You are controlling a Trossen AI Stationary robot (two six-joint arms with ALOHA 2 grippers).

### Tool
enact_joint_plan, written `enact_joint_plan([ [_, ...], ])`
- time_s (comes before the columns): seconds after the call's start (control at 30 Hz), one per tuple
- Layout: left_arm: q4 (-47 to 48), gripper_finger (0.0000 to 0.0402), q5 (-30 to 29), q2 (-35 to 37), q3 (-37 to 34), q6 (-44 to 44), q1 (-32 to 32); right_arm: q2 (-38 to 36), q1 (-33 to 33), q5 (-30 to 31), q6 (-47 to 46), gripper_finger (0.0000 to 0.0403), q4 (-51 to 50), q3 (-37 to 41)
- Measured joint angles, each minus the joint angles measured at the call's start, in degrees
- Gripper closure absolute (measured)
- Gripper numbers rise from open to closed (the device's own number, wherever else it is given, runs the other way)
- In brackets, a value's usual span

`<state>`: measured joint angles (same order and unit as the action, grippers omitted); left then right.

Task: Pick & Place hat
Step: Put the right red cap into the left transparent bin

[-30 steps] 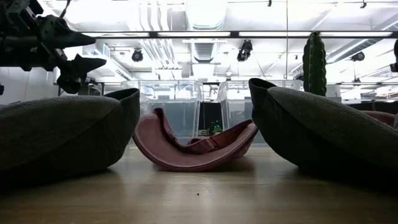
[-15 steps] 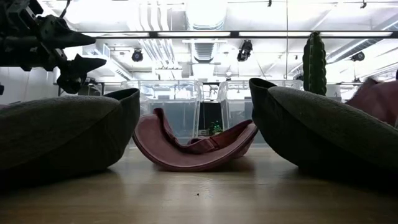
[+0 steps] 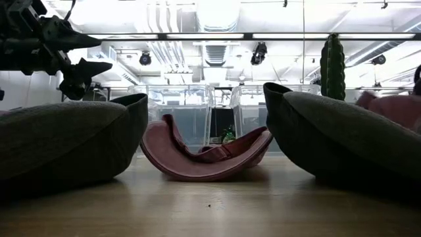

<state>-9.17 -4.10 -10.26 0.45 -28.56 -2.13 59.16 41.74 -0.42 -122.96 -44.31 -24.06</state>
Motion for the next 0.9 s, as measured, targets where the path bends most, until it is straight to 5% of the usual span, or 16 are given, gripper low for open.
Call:
enact_joint_plan([
  [0.9, 0.0, 0.0168, 0.0, 0.0, 0.0, 0.0, 0.0, -2.5, 0.0, 5.0, 0.0, 0.0202, -0.1, -0.3],
])
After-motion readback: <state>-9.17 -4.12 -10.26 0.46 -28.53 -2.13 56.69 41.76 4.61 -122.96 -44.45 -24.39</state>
